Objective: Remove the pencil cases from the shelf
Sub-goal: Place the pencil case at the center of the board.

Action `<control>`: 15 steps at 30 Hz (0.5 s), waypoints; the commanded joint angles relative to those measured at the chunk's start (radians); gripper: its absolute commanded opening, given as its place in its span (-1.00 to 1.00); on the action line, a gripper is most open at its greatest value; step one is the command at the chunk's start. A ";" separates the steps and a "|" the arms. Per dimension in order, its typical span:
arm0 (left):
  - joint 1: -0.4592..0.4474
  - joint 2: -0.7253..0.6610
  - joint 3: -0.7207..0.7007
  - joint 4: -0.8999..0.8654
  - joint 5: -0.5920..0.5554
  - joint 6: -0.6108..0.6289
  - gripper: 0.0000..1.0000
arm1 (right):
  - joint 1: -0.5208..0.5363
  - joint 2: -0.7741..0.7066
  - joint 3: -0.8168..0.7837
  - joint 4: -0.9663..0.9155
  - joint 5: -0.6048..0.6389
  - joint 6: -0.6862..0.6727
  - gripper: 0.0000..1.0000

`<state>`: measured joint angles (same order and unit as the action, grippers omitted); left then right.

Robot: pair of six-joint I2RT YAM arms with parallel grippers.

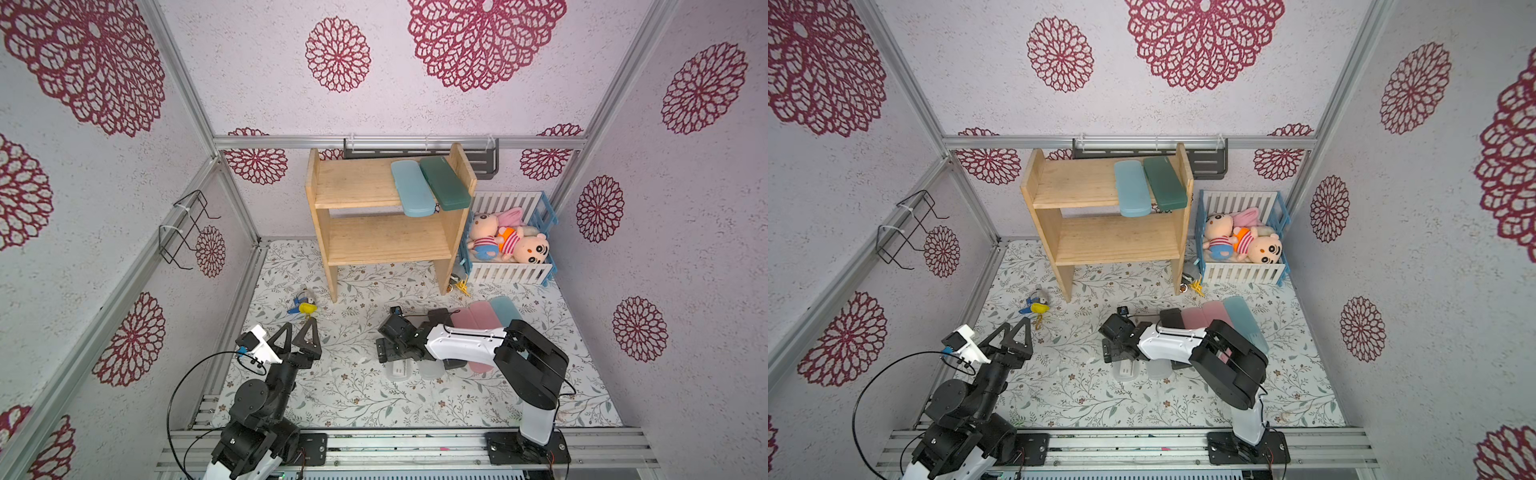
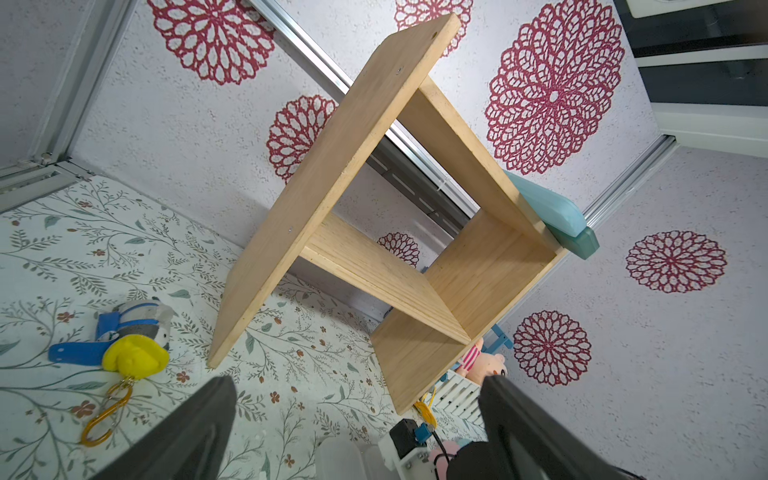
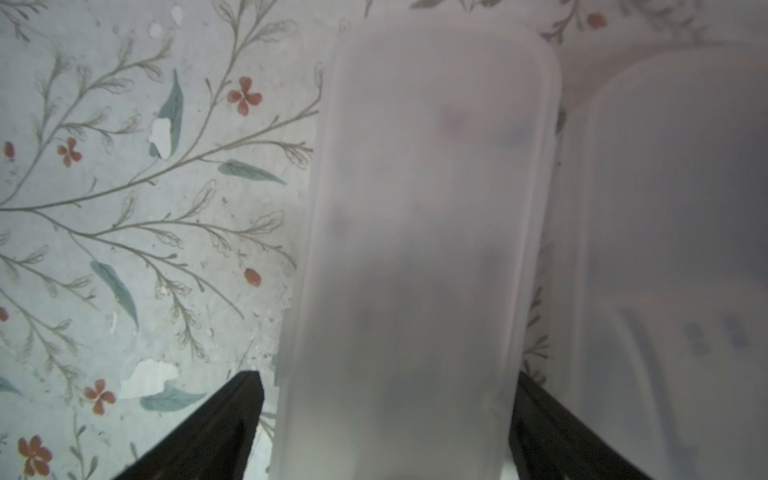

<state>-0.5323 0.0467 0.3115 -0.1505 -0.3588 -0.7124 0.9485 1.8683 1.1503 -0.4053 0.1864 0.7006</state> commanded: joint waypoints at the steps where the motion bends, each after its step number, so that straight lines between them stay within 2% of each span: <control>1: -0.005 0.013 0.023 -0.012 -0.014 -0.006 0.95 | -0.010 -0.047 -0.010 -0.024 0.044 0.009 0.98; 11: -0.005 0.068 0.063 0.008 -0.020 -0.018 0.95 | 0.015 -0.169 0.066 -0.009 0.081 -0.056 0.98; 15: -0.006 0.103 0.086 0.015 -0.034 -0.030 0.95 | 0.036 -0.174 0.105 0.044 0.005 -0.088 0.98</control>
<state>-0.5323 0.1287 0.3706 -0.1520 -0.3779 -0.7341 0.9665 1.7363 1.2144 -0.4179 0.2157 0.6544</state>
